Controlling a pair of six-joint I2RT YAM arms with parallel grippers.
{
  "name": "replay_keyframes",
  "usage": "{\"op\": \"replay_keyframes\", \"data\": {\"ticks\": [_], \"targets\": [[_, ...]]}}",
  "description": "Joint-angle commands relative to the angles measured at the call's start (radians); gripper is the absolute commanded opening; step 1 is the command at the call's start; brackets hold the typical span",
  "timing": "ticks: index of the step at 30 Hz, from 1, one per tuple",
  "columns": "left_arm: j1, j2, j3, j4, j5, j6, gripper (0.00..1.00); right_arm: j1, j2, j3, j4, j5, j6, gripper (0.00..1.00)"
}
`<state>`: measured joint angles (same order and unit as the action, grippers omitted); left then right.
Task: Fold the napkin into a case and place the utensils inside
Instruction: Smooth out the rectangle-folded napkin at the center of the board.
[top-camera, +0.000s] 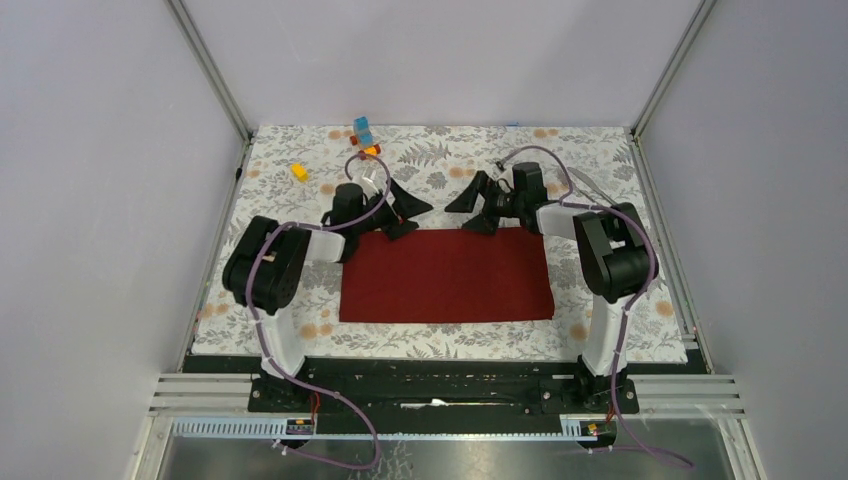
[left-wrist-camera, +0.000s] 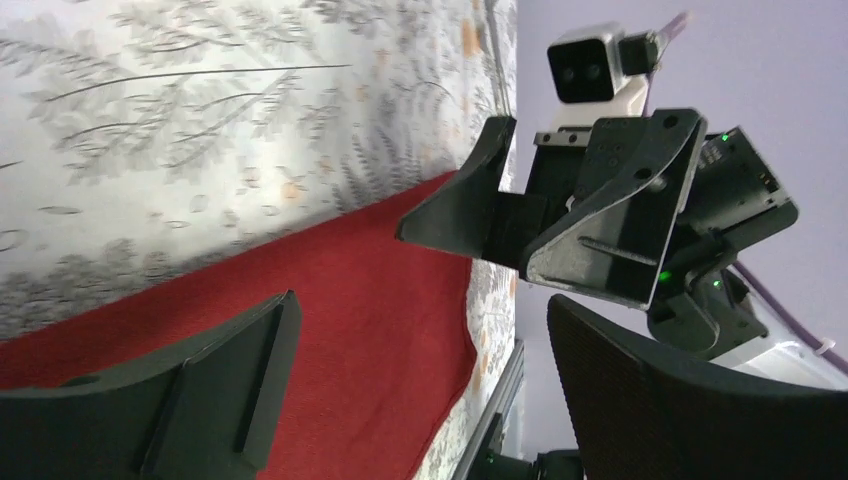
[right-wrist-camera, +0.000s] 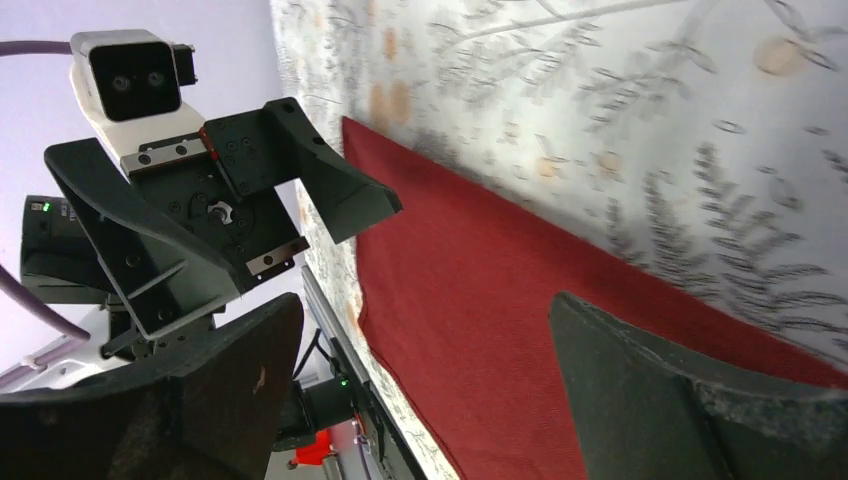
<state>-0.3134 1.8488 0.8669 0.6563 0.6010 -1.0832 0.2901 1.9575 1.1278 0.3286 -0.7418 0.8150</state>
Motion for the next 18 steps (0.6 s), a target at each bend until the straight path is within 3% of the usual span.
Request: {"op": "replay_keyframes", "data": {"ticks": [1, 11, 18], "targets": [[0.022, 0.072, -0.045, 0.287, -0.024, -0.088, 0.99, -0.034, 0.059, -0.042, 0.135, -0.081, 0.055, 1.0], [0.181, 0.107, -0.21, 0.289, -0.067, -0.024, 0.99, -0.315, 0.073, -0.199, 0.082, -0.112, -0.093, 1.0], [0.345, 0.048, -0.288, 0.192, -0.081, 0.052, 0.99, -0.453, 0.057, -0.162, -0.058, -0.088, -0.202, 1.0]]}}
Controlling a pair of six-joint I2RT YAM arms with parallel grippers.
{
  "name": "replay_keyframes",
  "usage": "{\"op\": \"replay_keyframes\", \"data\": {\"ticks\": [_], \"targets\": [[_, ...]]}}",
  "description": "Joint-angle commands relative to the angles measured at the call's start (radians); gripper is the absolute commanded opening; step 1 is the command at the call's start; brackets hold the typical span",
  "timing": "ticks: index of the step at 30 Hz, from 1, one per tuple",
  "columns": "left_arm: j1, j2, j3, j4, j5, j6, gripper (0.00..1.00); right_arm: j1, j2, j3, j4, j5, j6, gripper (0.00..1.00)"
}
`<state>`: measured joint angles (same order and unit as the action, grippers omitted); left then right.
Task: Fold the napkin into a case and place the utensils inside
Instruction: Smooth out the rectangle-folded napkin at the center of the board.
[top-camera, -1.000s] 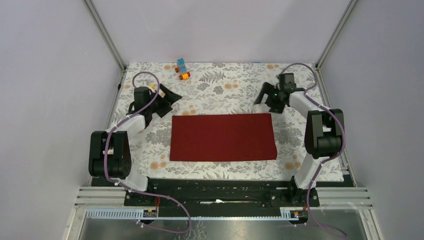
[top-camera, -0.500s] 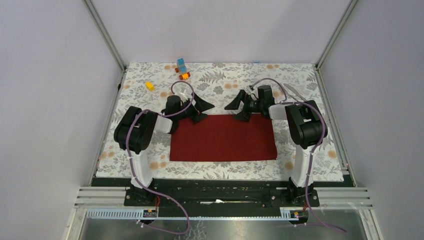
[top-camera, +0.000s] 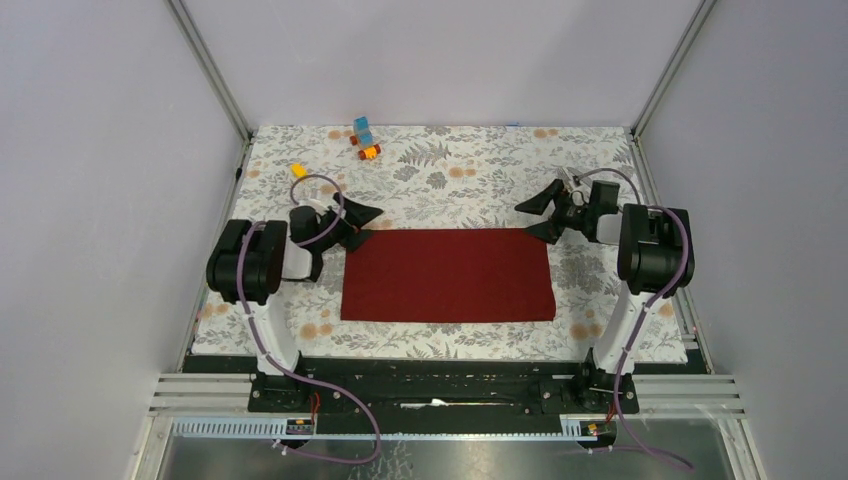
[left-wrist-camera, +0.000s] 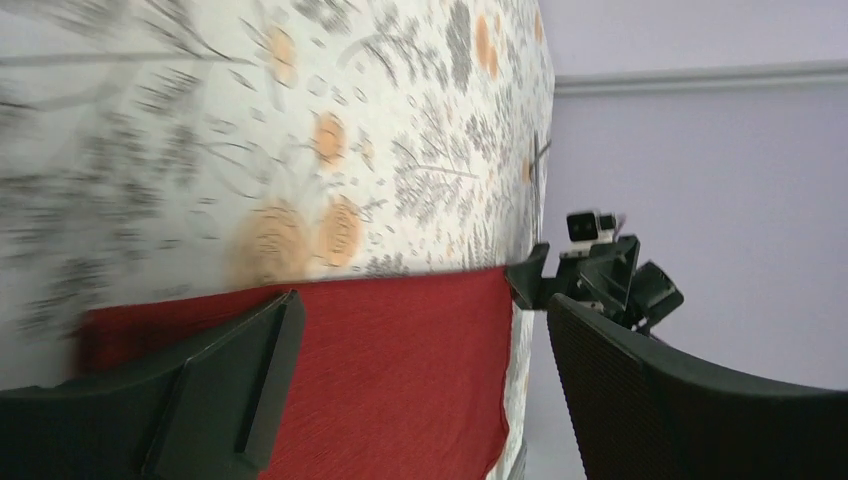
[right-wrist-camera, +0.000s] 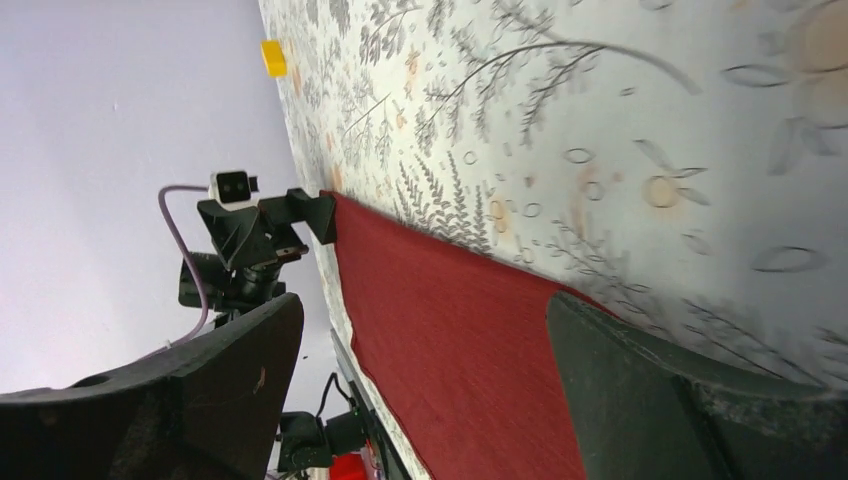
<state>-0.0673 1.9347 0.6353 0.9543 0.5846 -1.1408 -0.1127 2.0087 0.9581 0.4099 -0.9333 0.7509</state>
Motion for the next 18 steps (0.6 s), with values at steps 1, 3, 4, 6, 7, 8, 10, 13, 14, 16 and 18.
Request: {"op": "replay_keyframes", "data": {"ticks": [1, 3, 4, 6, 7, 8, 10, 13, 14, 16, 18], "targets": [[0.124, -0.056, -0.07, -0.123, -0.077, 0.124, 0.99, -0.071, 0.013, 0.016, -0.141, 0.093, -0.135, 1.0], [0.166, -0.079, -0.082, -0.155, -0.086, 0.142, 0.99, -0.106, 0.021, 0.032, -0.178, 0.104, -0.152, 1.0], [0.179, -0.082, -0.08, -0.161, -0.078, 0.146, 0.99, -0.117, 0.016, 0.039, -0.201, 0.118, -0.168, 1.0], [0.185, -0.101, -0.068, -0.188, -0.073, 0.154, 0.99, -0.12, -0.013, 0.062, -0.297, 0.173, -0.225, 1.0], [0.182, -0.127, -0.056, -0.223, -0.078, 0.168, 0.99, -0.12, -0.037, 0.082, -0.364, 0.212, -0.252, 1.0], [0.176, -0.159, -0.04, -0.284, -0.087, 0.186, 0.99, -0.119, -0.066, 0.111, -0.447, 0.284, -0.275, 1.0], [0.162, -0.254, 0.015, -0.443, -0.113, 0.232, 0.99, -0.104, -0.149, 0.159, -0.599, 0.45, -0.302, 1.0], [0.122, -0.413, 0.109, -0.68, -0.172, 0.313, 0.99, -0.006, -0.273, 0.26, -0.85, 0.815, -0.347, 1.0], [0.109, -0.464, 0.15, -0.758, -0.183, 0.348, 0.99, 0.067, -0.297, 0.315, -0.948, 1.004, -0.373, 1.0], [0.079, -0.561, 0.224, -0.903, -0.183, 0.429, 0.99, 0.227, -0.318, 0.391, -1.096, 1.203, -0.427, 1.0], [0.036, -0.629, 0.275, -1.011, -0.134, 0.499, 0.99, 0.313, -0.297, 0.453, -1.25, 1.21, -0.427, 1.0]]}}
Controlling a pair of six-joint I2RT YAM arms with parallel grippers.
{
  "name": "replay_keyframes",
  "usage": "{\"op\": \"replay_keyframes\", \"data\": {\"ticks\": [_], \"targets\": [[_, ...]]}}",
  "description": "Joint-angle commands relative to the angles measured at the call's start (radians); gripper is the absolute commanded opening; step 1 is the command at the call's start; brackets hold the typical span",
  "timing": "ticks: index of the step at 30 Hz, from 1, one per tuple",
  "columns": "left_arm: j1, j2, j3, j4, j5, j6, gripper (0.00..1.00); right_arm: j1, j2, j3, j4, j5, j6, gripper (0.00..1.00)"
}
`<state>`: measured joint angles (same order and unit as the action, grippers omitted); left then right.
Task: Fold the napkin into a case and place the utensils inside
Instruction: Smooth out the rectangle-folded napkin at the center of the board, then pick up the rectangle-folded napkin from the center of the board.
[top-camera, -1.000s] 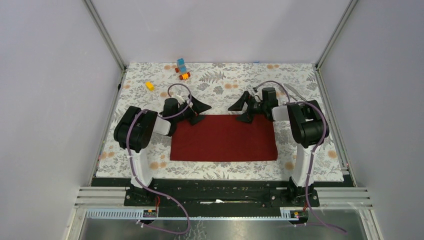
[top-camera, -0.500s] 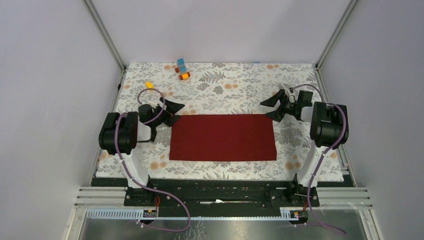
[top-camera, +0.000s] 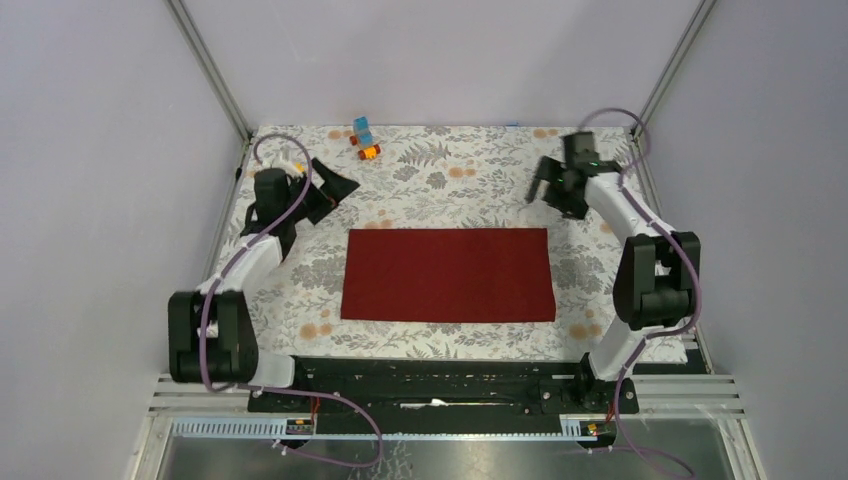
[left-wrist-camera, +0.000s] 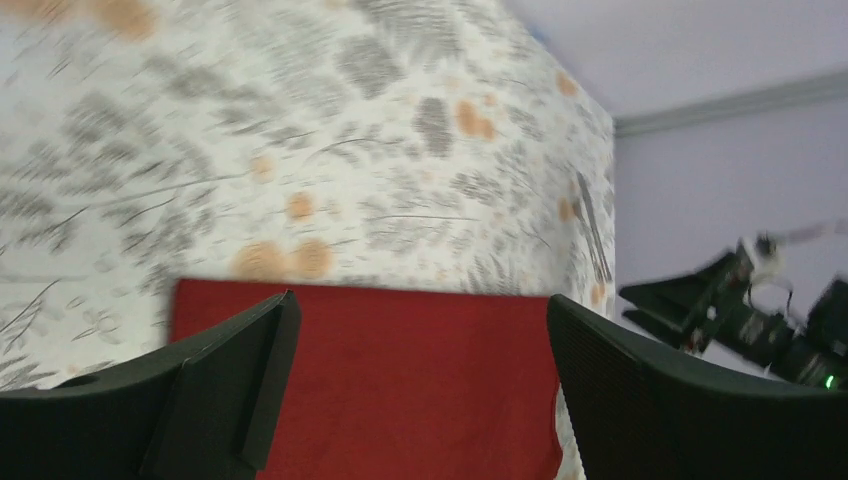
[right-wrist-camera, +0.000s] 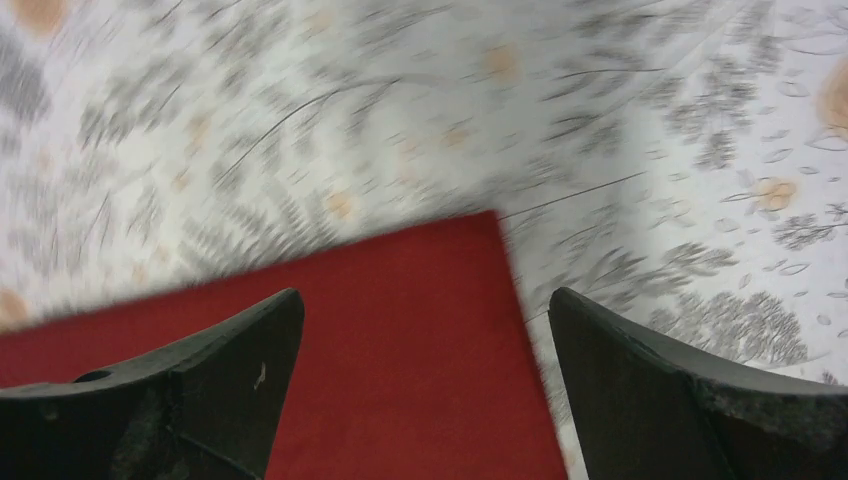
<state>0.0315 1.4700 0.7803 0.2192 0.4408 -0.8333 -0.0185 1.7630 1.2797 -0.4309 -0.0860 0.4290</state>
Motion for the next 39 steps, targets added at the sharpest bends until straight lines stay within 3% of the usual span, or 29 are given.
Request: {"op": "replay_keyframes", "data": {"ticks": [1, 8, 16, 19, 28, 37, 39], "targets": [[-0.081, -0.195, 0.148, -0.333, 0.052, 0.226, 0.99, 0.248, -0.044, 0.144, -0.465, 0.35, -0.098, 1.0], [-0.133, -0.436, 0.092, -0.492, 0.345, 0.32, 0.99, 0.273, -0.154, -0.054, -0.418, 0.153, -0.107, 0.98], [-0.139, -0.626, -0.017, -0.55, 0.461, 0.403, 0.99, 0.181, -0.08, -0.14, -0.343, 0.088, -0.129, 0.77], [-0.14, -0.65, -0.036, -0.579, 0.46, 0.436, 0.99, 0.173, -0.039, -0.125, -0.328, 0.088, -0.142, 0.71], [-0.176, -0.711, -0.084, -0.569, 0.411, 0.438, 0.99, 0.175, 0.021, -0.174, -0.244, 0.06, -0.15, 0.66], [-0.18, -0.712, -0.099, -0.547, 0.406, 0.431, 0.99, 0.206, 0.049, -0.234, -0.184, 0.139, -0.12, 0.54], [-0.18, -0.712, -0.099, -0.547, 0.406, 0.43, 0.99, 0.213, 0.064, -0.235, -0.183, 0.154, -0.122, 0.46]]}}
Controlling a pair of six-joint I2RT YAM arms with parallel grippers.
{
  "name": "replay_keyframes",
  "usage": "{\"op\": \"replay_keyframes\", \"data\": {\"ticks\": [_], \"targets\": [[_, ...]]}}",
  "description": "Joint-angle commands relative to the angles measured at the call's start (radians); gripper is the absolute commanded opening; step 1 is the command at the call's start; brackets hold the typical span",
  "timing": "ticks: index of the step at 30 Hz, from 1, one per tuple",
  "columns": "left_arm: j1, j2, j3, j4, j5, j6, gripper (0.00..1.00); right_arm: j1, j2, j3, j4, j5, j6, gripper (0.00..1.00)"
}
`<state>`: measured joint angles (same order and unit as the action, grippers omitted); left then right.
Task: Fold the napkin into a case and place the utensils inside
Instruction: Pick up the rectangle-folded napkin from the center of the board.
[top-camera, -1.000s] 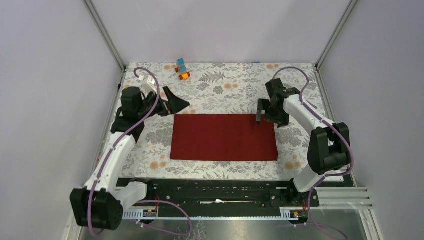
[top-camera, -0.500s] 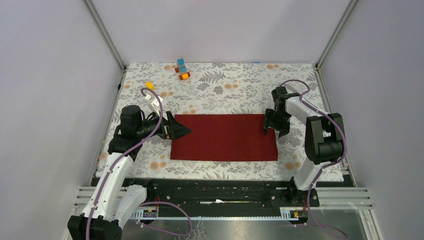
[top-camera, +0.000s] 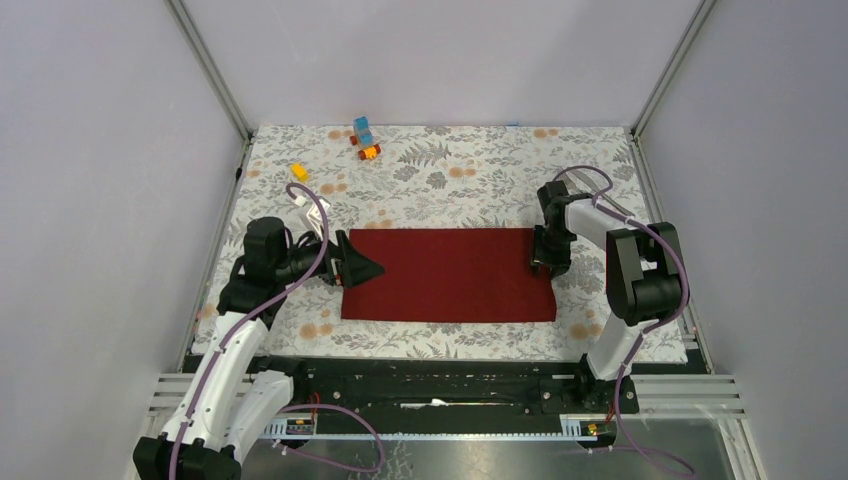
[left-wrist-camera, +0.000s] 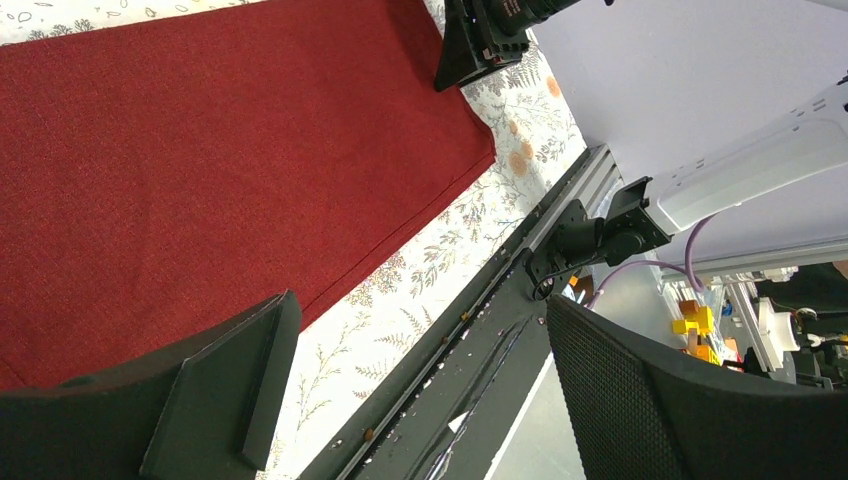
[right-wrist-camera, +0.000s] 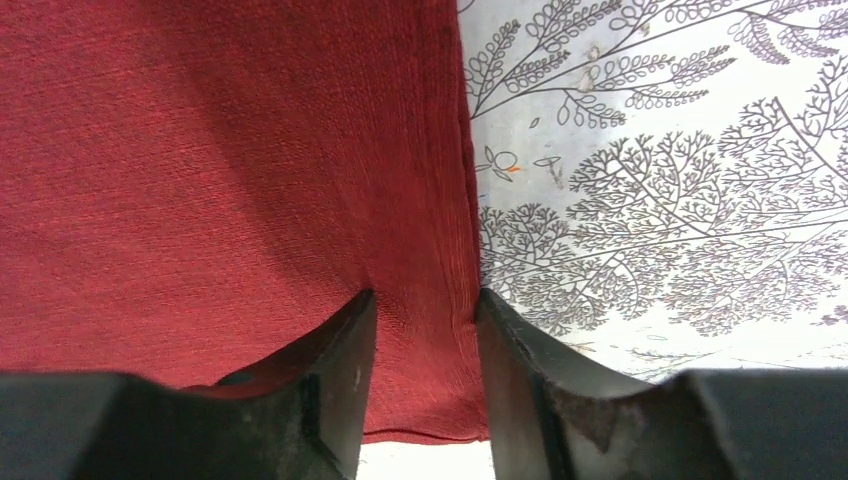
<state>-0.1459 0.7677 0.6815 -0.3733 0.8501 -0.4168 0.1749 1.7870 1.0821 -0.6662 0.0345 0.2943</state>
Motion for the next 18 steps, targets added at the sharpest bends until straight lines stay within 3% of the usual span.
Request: {"op": "replay_keyframes", "data": {"ticks": [1, 4, 8, 12, 18], "targets": [[-0.003, -0.01, 0.0, 0.046, -0.005, 0.013, 0.99, 0.021, 0.046, -0.036, 0.053, 0.036, 0.008, 0.42], [-0.003, -0.011, 0.0, 0.046, -0.005, 0.013, 0.99, 0.022, 0.051, -0.033, 0.052, 0.078, 0.0, 0.14], [-0.003, -0.008, 0.0, 0.046, -0.005, 0.013, 0.99, 0.021, 0.055, -0.019, 0.042, 0.153, -0.032, 0.0], [-0.003, -0.004, -0.002, 0.046, -0.005, 0.012, 0.99, 0.018, 0.064, 0.02, 0.0, 0.3, -0.064, 0.0], [-0.002, 0.008, -0.001, 0.046, -0.005, 0.01, 0.99, 0.012, 0.057, 0.099, -0.079, 0.806, -0.048, 0.0]]}}
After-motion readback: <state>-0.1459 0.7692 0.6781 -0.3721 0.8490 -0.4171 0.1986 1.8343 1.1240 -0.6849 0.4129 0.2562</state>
